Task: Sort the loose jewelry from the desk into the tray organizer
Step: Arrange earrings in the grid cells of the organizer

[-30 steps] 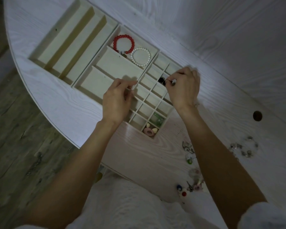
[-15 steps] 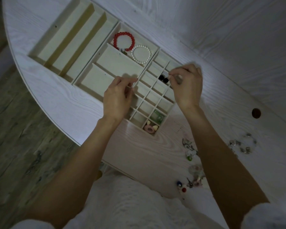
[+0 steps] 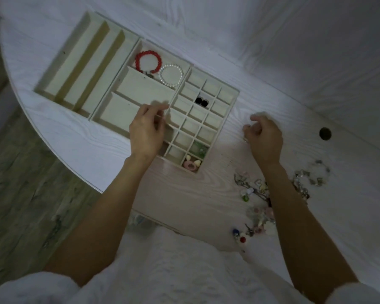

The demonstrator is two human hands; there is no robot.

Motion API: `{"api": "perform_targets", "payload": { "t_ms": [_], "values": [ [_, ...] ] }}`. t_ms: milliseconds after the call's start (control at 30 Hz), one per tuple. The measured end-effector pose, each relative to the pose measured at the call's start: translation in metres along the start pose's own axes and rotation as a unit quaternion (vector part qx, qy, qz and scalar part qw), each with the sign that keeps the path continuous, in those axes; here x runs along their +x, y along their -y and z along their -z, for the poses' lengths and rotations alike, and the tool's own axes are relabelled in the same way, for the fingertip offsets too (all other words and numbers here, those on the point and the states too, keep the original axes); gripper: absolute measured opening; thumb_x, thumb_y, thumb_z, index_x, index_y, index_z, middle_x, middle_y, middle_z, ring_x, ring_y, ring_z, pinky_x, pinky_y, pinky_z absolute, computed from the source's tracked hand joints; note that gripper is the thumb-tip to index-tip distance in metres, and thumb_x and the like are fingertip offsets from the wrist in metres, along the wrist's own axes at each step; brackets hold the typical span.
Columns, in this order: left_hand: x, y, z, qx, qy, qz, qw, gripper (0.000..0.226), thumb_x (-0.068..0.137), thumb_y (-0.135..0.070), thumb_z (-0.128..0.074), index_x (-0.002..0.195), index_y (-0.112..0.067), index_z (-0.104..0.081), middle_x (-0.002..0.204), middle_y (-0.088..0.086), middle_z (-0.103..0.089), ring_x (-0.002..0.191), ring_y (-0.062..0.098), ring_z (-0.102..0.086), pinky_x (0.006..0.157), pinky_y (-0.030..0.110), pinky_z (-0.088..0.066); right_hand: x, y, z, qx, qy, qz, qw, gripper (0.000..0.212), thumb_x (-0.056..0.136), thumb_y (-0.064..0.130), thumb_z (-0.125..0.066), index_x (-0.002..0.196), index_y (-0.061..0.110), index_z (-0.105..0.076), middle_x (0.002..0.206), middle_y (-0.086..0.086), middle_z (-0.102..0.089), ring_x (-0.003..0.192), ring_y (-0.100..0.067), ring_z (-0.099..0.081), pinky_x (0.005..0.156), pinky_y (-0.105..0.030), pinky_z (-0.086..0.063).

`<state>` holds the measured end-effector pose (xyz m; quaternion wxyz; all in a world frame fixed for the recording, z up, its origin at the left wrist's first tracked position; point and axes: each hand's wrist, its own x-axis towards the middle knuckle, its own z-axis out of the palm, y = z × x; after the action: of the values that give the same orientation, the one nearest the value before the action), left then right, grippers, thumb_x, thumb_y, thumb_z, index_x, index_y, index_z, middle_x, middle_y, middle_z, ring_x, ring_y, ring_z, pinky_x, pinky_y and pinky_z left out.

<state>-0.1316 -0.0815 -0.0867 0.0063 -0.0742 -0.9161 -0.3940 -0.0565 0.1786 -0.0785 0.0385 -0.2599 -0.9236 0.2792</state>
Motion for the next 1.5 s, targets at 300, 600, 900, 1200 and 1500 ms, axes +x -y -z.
{"api": "perform_targets", "payload": {
  "t_ms": [300,600,900,1200,1500],
  "values": [
    [0.003,-0.003,0.003,0.004,0.012,0.012,1.0,0.029,0.086,-0.009,-0.062,0.114,-0.015,-0.067,0.098,0.006,-0.062,0.075,0.007,-0.05,0.071,0.013,-0.034,0.007,0.002,0.01,0.076,0.002,-0.003,0.997,0.01,0.083,0.007,-0.068,0.091,0.004,-0.071,0.084,-0.005,-0.069,0.073,-0.009,-0.061,0.071,-0.009,-0.047],
    [0.001,-0.002,-0.001,0.0,0.003,0.021,1.0,0.029,0.088,-0.009,-0.061,0.116,-0.017,-0.066,0.098,0.003,-0.061,0.075,0.005,-0.049,0.071,0.014,-0.034,0.03,0.042,0.014,0.137,0.016,-0.009,0.99,0.018,0.079,0.003,-0.07,0.095,0.01,-0.072,0.084,0.004,-0.067,0.068,0.014,-0.057,0.07,-0.002,-0.043],
    [0.001,0.001,-0.002,-0.003,-0.003,0.009,1.0,0.03,0.087,-0.009,-0.062,0.115,-0.018,-0.066,0.098,0.004,-0.061,0.075,0.003,-0.049,0.072,0.012,-0.036,0.038,0.068,-0.012,-0.038,0.086,0.11,0.989,0.024,0.085,0.013,-0.065,0.109,0.015,-0.068,0.107,-0.002,-0.065,0.087,-0.013,-0.059,0.074,-0.022,-0.045],
    [0.001,0.004,-0.004,0.001,-0.004,0.006,1.0,0.032,0.087,-0.007,-0.063,0.116,-0.019,-0.066,0.098,0.004,-0.062,0.075,-0.002,-0.046,0.071,0.005,-0.033,0.039,0.058,-0.013,-0.083,0.036,0.168,0.982,0.006,0.081,0.016,-0.07,0.086,0.015,-0.074,0.105,-0.007,-0.056,0.099,-0.025,-0.049,0.079,-0.023,-0.038],
    [0.001,0.003,-0.003,-0.006,-0.005,0.007,1.0,0.03,0.088,-0.009,-0.061,0.116,-0.018,-0.067,0.099,0.004,-0.062,0.076,-0.001,-0.047,0.073,0.011,-0.036,0.044,0.069,-0.02,-0.114,0.045,0.15,0.981,0.019,0.081,0.006,-0.061,0.091,0.016,-0.075,0.108,-0.006,-0.056,0.104,-0.026,-0.047,0.093,-0.031,-0.038]
  ]
}}
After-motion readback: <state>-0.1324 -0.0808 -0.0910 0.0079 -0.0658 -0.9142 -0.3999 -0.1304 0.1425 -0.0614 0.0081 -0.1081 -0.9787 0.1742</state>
